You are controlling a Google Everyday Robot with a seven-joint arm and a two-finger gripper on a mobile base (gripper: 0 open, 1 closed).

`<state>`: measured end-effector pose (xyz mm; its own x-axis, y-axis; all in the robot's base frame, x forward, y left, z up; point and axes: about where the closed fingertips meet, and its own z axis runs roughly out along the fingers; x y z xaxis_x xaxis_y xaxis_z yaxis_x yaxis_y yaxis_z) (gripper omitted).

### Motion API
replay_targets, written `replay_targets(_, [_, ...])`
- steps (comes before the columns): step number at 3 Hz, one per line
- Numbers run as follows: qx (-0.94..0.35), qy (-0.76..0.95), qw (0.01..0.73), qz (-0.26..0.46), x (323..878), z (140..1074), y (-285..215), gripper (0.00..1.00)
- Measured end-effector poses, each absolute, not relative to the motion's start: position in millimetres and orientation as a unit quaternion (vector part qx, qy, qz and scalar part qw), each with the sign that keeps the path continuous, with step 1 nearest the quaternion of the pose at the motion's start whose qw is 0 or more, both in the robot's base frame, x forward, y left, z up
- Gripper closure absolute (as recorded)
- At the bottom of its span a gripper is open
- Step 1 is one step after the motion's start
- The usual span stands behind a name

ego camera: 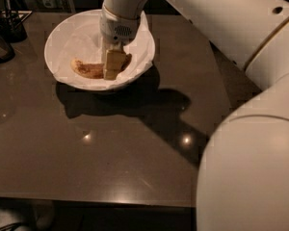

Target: Pick banana from white bowl

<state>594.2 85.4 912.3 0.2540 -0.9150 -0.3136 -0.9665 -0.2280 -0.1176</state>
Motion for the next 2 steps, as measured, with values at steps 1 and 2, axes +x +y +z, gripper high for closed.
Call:
replay_targets(1, [-0.779,0.594,0.181,0.090,552,935,84,1.00])
replay_targets(2, [-0.765,0.602,0.207,0.100,510,945,78,1.00])
